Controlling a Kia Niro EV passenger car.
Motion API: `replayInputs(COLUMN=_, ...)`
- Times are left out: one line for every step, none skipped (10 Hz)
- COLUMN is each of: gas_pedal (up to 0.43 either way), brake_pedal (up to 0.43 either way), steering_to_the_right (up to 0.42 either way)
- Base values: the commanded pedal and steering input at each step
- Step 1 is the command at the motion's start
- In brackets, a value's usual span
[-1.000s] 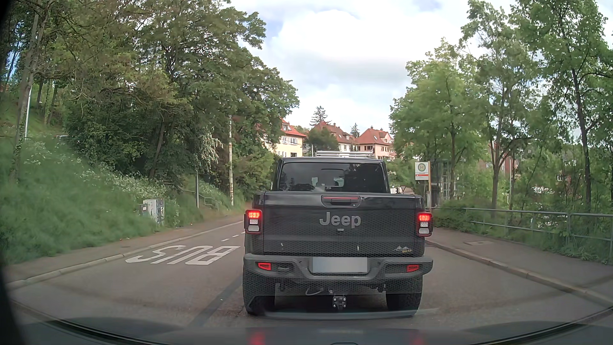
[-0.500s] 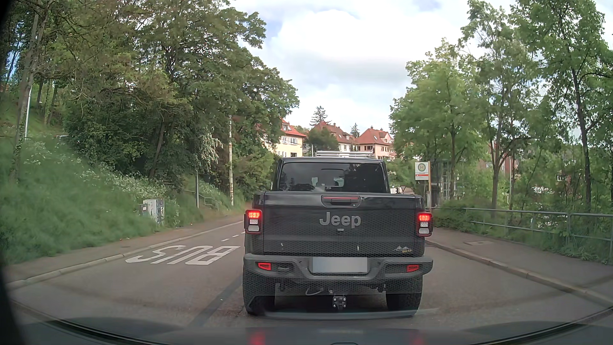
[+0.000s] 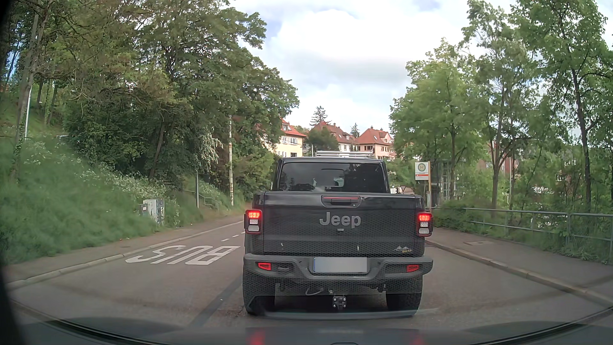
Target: Follow the waypoints while adhering to traffic rules and regulations
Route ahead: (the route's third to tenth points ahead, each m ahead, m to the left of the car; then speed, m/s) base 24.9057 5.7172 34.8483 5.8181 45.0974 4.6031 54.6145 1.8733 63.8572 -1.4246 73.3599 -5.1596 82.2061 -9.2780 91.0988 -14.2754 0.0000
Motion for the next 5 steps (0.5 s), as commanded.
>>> replayInputs(gas_pedal=0.0, brake_pedal=0.0, steering_to_the_right=0.001)
replayInputs(gas_pedal=0.0, brake_pedal=0.0, steering_to_the_right=0.0)
replayInputs(gas_pedal=0.0, brake_pedal=0.0, steering_to_the_right=0.0)
replayInputs(gas_pedal=0.0, brake_pedal=0.0, steering_to_the_right=0.0)
replayInputs(gas_pedal=0.0, brake_pedal=0.0, steering_to_the_right=0.001)
